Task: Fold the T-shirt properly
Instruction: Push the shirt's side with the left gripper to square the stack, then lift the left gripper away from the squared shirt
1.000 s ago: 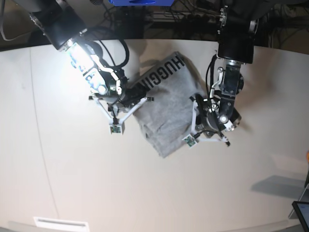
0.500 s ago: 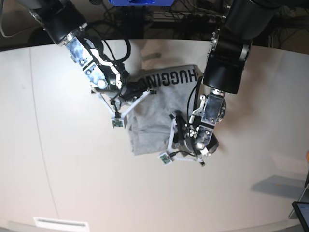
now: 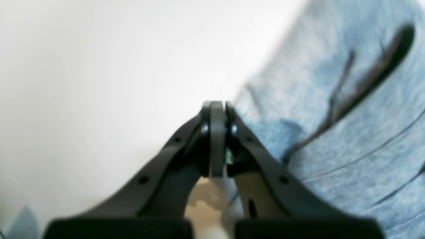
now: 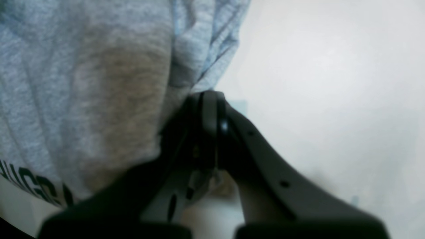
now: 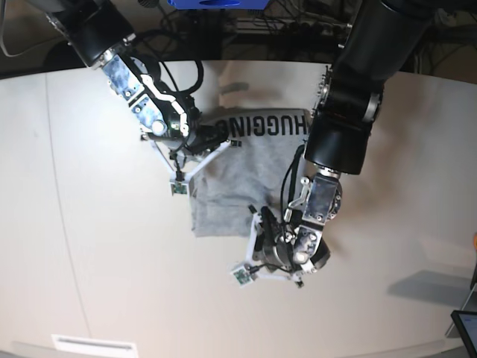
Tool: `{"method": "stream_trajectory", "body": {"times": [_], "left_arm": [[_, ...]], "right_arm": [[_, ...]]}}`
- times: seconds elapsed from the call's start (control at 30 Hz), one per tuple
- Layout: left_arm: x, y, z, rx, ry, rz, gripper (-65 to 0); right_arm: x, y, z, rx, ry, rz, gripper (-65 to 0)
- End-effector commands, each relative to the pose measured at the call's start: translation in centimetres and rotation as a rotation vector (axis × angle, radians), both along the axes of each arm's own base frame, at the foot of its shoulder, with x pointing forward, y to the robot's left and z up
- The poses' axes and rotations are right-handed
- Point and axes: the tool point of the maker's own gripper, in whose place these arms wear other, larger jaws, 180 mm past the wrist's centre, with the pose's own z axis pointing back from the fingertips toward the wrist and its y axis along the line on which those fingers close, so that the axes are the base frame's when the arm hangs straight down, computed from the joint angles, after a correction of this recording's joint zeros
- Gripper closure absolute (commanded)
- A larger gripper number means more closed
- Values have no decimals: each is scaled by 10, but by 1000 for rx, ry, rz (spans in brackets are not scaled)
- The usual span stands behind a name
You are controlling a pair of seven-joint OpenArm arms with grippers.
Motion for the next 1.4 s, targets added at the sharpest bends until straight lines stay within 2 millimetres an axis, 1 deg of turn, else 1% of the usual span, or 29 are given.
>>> {"method": "stream_trajectory", "body": {"times": [0.0,0.07,0.17,0.2,0.23,0.3,0.37,0.5,0.6,0.63,0.7,0.8,0.83,0.9,0.93,0.97,1.03,1.1,1.2,1.3,1.37], "left_arm": [[16,-5,24,-27,-62,-3,0],[18,-5,28,-29,-70,-3,0],[25,-6,48,-30,-127,-10,0],[27,4,55,-9,-148,-2,0],[27,14,60,18,-157,10,0],[25,27,70,59,-182,26,0],[23,46,86,97,-231,49,0],[8,91,111,130,-297,158,0],[-12,124,127,144,-352,237,0],[-21,136,131,150,-373,260,0],[-42,159,132,176,-391,305,0],[-76,191,128,222,-394,363,0],[-87,199,125,234,-387,381,0],[-111,225,119,255,-366,454,0],[-122,242,117,266,-355,506,0],[-133,258,113,276,-338,552,0],[-154,286,110,299,-317,639,0],[-173,309,110,336,-299,693,0],[-197,329,105,410,-251,700,0],[-212,335,99,461,-221,654,0],[-223,339,93,513,-201,630,0]], "right_arm": [[0,1,2,10,9,-4,0],[1,0,3,9,7,-7,0],[3,-3,3,1,2,-8,0],[4,-4,4,-1,-1,-8,0],[5,-9,3,-11,-3,-11,0],[6,-15,2,-25,-4,-12,0],[8,-16,3,-28,-10,-12,0],[5,-15,2,-27,9,-7,0],[9,-11,17,-3,-30,4,0],[12,-12,26,5,-58,9,0],[19,-10,43,21,-106,19,0],[24,-13,65,35,-171,36,0],[24,-12,71,44,-185,42,0],[21,-7,83,68,-202,59,0],[20,-1,89,86,-212,68,0],[19,2,92,97,-216,74,0],[17,14,97,135,-215,80,0],[11,26,99,182,-193,89,0],[4,46,103,228,-182,122,0],[-3,64,105,257,-175,149,0],[-4,67,105,265,-169,148,0]]}}
